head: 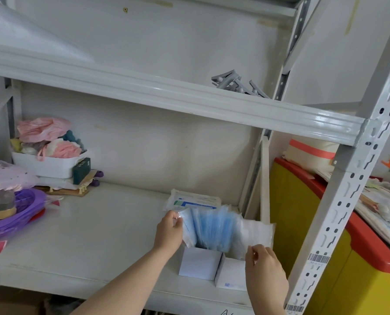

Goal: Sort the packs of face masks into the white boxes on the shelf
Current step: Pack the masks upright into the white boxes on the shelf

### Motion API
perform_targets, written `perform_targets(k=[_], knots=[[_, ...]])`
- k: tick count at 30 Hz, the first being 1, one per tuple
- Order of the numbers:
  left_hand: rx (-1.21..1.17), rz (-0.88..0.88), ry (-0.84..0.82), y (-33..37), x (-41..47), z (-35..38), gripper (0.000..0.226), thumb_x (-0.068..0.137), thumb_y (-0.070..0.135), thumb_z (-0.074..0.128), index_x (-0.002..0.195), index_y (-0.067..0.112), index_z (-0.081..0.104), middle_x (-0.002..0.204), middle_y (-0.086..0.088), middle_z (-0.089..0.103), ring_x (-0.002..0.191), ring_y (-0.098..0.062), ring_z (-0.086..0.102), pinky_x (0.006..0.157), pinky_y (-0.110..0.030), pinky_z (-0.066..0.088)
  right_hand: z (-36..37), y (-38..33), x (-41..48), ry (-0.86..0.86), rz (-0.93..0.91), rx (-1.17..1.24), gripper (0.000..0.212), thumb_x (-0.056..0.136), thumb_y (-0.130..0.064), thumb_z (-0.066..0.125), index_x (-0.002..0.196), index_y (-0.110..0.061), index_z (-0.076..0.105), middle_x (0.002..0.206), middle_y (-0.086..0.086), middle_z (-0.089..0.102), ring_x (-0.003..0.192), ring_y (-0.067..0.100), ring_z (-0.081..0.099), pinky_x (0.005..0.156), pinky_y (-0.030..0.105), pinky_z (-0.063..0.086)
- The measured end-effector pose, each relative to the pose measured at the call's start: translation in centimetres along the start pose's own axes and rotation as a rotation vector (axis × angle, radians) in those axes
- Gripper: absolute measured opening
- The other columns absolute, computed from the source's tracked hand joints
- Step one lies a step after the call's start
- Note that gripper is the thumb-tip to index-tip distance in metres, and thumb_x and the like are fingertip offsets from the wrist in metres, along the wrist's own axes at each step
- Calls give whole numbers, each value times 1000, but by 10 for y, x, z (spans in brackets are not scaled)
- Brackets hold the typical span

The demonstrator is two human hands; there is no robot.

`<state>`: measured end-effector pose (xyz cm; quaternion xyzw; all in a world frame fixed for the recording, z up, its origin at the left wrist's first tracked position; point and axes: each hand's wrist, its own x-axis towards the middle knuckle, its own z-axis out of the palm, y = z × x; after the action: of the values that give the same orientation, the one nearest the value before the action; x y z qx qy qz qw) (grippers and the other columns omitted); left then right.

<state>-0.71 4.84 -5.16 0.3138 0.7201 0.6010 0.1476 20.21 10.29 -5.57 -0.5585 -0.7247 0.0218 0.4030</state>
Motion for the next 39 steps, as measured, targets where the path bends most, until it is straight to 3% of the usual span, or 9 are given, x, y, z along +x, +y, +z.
perform_targets(k=[7,13,18,21,25,28,32,36,39], knots=[[-63,88,69,2,-4,5,27,92,24,60,68,21,51,68,3,60,65,-16,60,62,-29,52,1,-58,-23,-153,-727,218,30,96,-33,41,120,-21,55,113,-4,62,92,9,62,77,19,53],[-105,43,167,0,-9,9,38,96,16,52,59,18,44,52,3,49,55,-19,42,55,-31,38,25,-83,-18,-619,-295,470,45,105,-25,28,149,-17,28,153,-2,33,142,12,29,108,12,23],[-21,70,110,2,-9,3,18,92,11,57,76,18,59,70,2,60,64,-14,54,57,-16,39,26,-76,-6,-605,-46,630,42,105,-18,30,147,-17,33,133,-2,45,116,10,45,102,15,30],[-30,54,101,4,-10,1,10,91,11,59,82,15,61,79,-2,63,75,-20,60,62,-20,44,27,-77,-5,-556,-161,614,40,103,-10,31,135,-32,41,121,-1,48,104,6,45,91,7,32],[-74,36,99,12,-13,2,12,91,11,57,81,16,59,80,-2,64,77,-26,64,70,-32,55,35,-78,-3,-521,-443,316,41,99,-13,38,135,-29,51,156,-10,20,139,12,34,103,18,38],[-46,81,132,22,-21,4,9,93,12,55,86,17,58,80,2,63,75,-16,59,57,-9,42,30,-83,0,-501,-563,223,58,93,-20,46,148,-33,31,161,-14,-1,149,11,0,118,29,23],[-31,134,224,39,-32,1,8,93,13,53,92,12,60,82,0,63,75,-19,56,59,-21,34,30,-87,5,-578,-579,108,81,84,-52,48,152,-29,10,158,-11,-18,141,9,-28,120,35,-1],[136,399,250,61,-51,0,9,94,21,49,91,19,58,69,3,65,69,-26,63,61,-29,43,37,-92,10,-205,-535,59,59,87,-49,40,139,-22,44,146,-4,44,143,22,27,114,33,28],[366,709,287,76,-58,2,20,92,30,42,107,31,55,85,9,72,86,-14,66,83,-33,44,21,-90,24,56,-332,215,20,83,-24,62,100,-14,67,101,3,70,109,25,54,76,32,52]])
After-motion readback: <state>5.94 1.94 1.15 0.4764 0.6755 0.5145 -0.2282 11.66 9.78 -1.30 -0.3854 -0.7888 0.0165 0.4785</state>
